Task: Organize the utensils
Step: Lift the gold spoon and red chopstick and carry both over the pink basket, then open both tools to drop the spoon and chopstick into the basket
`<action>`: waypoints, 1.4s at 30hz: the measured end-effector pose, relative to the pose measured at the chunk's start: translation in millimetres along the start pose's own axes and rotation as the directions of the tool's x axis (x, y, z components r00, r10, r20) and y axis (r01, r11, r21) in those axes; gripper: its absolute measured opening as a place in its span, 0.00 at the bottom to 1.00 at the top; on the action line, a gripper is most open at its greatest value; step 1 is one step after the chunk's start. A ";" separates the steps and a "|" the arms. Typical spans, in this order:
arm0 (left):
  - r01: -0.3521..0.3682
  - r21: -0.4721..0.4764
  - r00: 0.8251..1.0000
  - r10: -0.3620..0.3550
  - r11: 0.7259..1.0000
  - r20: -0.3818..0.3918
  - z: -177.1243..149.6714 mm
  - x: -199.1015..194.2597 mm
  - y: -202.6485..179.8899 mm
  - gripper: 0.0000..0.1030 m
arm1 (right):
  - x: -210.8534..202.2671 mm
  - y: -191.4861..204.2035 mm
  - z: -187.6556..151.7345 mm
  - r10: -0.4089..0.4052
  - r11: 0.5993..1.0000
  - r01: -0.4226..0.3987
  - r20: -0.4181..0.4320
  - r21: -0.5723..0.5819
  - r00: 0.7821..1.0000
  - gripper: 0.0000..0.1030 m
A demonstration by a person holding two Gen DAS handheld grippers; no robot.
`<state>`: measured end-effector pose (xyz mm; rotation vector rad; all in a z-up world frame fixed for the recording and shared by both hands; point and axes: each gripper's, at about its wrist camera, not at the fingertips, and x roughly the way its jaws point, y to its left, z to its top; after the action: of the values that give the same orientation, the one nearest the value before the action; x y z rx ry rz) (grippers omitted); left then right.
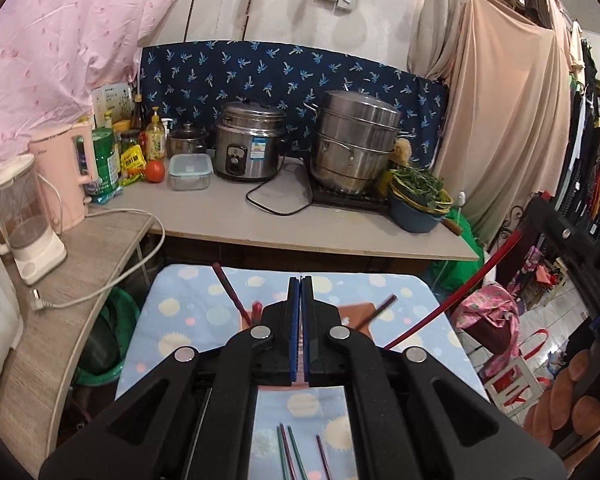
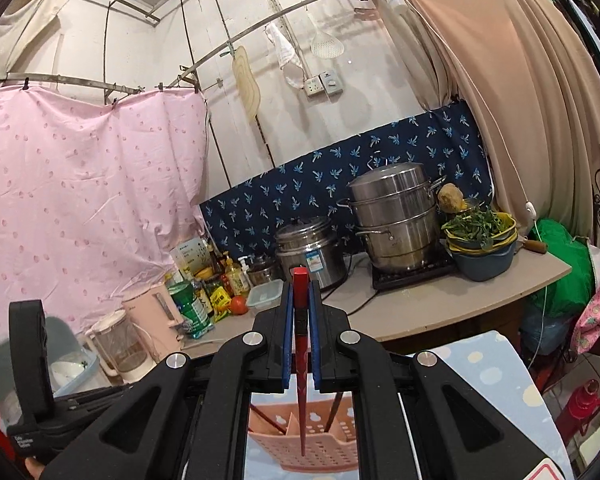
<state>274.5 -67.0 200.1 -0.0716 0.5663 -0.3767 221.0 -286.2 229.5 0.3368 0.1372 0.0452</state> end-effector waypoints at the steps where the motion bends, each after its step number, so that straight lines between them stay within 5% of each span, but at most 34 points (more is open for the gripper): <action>1: -0.004 0.001 1.000 0.004 1.000 -0.002 1.5 5.7 0.0 0.01 | 6.2 0.8 2.0 0.000 1.000 0.000 0.005 -0.001 1.000 0.07; 11: -0.005 -0.013 0.997 0.004 1.000 -0.081 -4.8 66.4 13.4 0.01 | 79.1 -8.8 -30.5 -0.029 0.999 0.026 -0.111 -0.025 0.993 0.07; 20: 0.005 -0.028 0.993 -0.008 1.000 -0.115 -16.7 88.0 19.3 0.01 | 100.9 -17.5 -65.2 -0.035 0.999 0.029 -0.214 -0.032 0.976 0.07; 22: 0.006 -0.044 0.993 -0.012 0.999 -0.115 -18.0 87.7 21.6 0.02 | 99.1 -17.5 -66.5 -0.039 0.999 0.032 -0.213 -0.037 0.976 0.11; 27: -0.004 -0.064 0.996 -0.002 0.998 -0.094 -19.6 79.9 23.0 0.25 | 89.5 -15.3 -68.0 -0.040 0.998 0.031 -0.211 -0.049 0.977 0.20; 42: -0.111 0.041 0.993 0.113 0.993 -0.042 -40.0 31.3 -0.5 0.27 | 32.2 -2.6 -84.0 -0.034 0.995 0.012 -0.234 -0.094 0.972 0.27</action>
<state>277.2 -77.5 150.6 0.0056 0.6034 -0.2807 241.0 -259.2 146.1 0.2364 0.3729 0.0685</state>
